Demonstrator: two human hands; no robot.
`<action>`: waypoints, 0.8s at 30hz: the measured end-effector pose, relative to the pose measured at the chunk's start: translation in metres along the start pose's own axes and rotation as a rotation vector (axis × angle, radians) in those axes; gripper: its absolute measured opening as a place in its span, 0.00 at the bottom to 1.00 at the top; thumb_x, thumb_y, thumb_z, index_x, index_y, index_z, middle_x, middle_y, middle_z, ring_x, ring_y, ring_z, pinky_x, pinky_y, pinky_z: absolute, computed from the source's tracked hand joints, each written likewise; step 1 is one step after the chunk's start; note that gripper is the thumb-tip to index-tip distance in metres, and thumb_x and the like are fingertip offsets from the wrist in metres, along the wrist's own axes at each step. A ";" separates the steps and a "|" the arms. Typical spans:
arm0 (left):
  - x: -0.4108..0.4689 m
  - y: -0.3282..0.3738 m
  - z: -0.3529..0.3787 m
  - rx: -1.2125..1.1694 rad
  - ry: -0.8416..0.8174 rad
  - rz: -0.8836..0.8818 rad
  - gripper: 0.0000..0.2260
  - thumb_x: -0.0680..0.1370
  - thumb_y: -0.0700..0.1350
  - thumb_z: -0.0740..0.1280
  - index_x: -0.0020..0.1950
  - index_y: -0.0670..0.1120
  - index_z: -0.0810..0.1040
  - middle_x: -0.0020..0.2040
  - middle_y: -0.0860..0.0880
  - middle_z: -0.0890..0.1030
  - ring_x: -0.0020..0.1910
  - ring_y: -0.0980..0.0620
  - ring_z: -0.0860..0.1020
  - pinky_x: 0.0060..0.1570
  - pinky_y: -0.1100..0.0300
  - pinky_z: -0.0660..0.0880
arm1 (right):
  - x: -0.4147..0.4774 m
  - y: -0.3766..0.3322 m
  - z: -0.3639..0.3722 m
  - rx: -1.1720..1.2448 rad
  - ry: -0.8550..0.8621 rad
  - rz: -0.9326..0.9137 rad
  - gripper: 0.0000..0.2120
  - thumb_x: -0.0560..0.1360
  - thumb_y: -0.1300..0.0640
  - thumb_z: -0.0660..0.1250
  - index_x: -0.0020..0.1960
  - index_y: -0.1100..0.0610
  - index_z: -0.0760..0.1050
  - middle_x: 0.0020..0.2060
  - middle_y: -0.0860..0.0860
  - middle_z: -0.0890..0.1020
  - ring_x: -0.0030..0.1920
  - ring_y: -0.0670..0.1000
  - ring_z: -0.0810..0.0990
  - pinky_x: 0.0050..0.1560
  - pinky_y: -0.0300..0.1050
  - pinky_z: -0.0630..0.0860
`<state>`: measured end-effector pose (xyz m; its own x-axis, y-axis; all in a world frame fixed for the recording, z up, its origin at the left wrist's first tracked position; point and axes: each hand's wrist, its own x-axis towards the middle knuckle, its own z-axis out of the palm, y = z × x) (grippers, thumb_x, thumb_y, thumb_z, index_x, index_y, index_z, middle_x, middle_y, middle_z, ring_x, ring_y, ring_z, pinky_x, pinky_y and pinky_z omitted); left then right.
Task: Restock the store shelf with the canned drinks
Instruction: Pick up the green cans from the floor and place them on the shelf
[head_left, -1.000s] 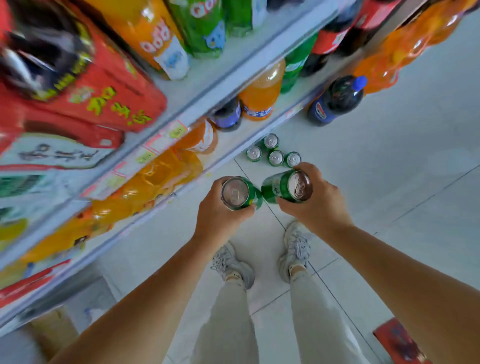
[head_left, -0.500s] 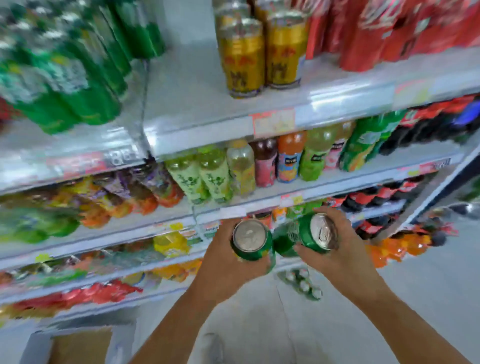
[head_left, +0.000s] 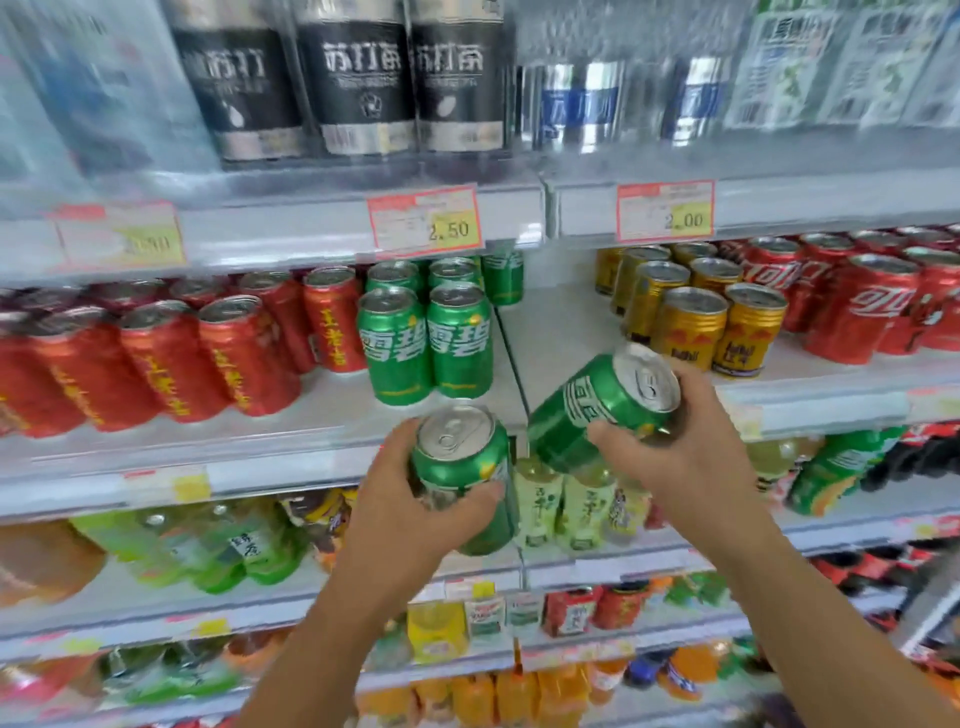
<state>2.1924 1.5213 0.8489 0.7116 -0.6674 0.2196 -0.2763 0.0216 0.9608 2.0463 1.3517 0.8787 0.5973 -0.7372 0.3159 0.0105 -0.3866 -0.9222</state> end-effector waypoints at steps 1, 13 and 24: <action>0.007 0.001 -0.010 -0.016 0.013 0.015 0.23 0.60 0.54 0.76 0.53 0.64 0.76 0.48 0.64 0.83 0.48 0.62 0.82 0.45 0.66 0.78 | 0.011 -0.005 0.008 -0.002 0.007 -0.018 0.23 0.68 0.56 0.76 0.56 0.41 0.71 0.50 0.41 0.80 0.49 0.43 0.81 0.48 0.44 0.80; 0.053 -0.013 -0.012 -0.078 0.093 0.066 0.16 0.68 0.47 0.75 0.53 0.60 0.77 0.48 0.58 0.85 0.48 0.58 0.83 0.44 0.66 0.78 | 0.150 0.030 0.047 -0.178 -0.050 0.041 0.31 0.64 0.51 0.77 0.62 0.54 0.69 0.52 0.47 0.79 0.51 0.44 0.79 0.47 0.37 0.74; 0.065 -0.012 0.014 -0.020 0.255 0.137 0.24 0.67 0.59 0.71 0.60 0.52 0.77 0.50 0.55 0.84 0.50 0.55 0.83 0.48 0.57 0.80 | 0.192 0.053 0.053 -0.140 -0.256 0.025 0.30 0.65 0.50 0.77 0.63 0.48 0.68 0.53 0.44 0.80 0.53 0.41 0.79 0.55 0.38 0.75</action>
<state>2.2331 1.4674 0.8488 0.8086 -0.4490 0.3803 -0.3698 0.1149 0.9220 2.2039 1.2186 0.8789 0.7793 -0.5903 0.2103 -0.1069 -0.4560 -0.8835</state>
